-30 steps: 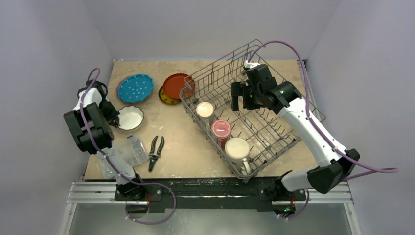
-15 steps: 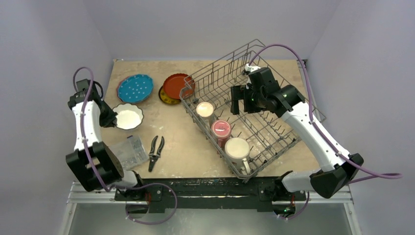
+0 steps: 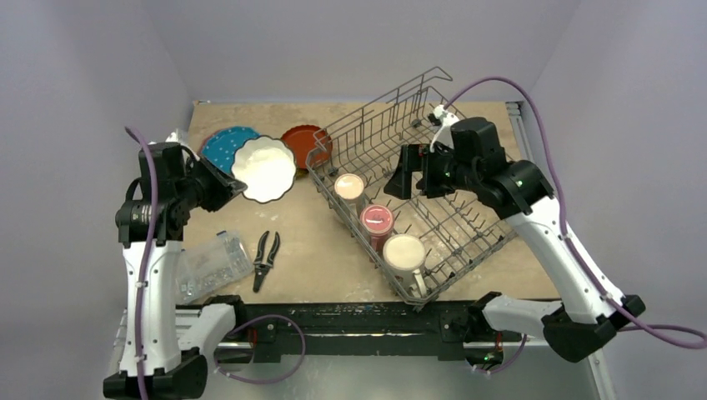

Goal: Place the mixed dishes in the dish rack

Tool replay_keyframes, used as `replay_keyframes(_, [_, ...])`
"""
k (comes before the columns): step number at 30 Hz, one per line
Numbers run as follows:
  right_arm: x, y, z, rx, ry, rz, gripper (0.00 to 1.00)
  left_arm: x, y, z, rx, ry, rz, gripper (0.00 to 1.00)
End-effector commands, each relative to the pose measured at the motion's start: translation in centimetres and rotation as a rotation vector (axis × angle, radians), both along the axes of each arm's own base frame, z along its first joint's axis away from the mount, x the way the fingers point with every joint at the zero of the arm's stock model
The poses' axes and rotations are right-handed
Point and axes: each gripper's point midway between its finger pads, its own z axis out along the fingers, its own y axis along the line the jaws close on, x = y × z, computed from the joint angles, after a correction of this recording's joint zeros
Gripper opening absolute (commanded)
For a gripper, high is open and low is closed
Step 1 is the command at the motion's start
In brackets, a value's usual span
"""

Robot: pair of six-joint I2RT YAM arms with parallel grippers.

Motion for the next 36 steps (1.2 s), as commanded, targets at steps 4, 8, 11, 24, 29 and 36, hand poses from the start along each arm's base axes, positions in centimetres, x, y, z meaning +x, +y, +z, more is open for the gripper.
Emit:
replay_keyframes(4, [-4.2,2.9,8.5,0.344,-0.135,0.195,0.96,-0.5,-9.1,13.8,-0.298,-0.420,-0.282,0.00])
replay_keyframes(8, [-5.7,4.0,10.9,0.450,-0.161,0.286,0.96,-0.9,-13.9,16.3,-0.391,-0.445,-0.463,0.00])
replay_keyframes(11, [-6.2,4.1,12.8,0.498,-0.190,0.298,0.96,-0.9,-17.2,16.3,-0.415,-0.412,-0.549,0.00])
replay_keyframes(24, [-3.3,1.6,13.4,0.508,-0.197,-0.008,0.86,-1.2,-25.9,15.0,-0.541,-0.307,-0.715,0.00])
replay_keyframes(29, [-3.4,0.8,13.3,0.497,-0.206,-0.046,0.76,-0.9,-27.9,14.4,-0.547,-0.274,-0.748,0.00])
replay_keyframes(36, [-3.3,0.2,12.7,0.488,-0.199,-0.087,0.61,-0.6,-29.7,14.0,-0.563,-0.240,-0.777,0.00])
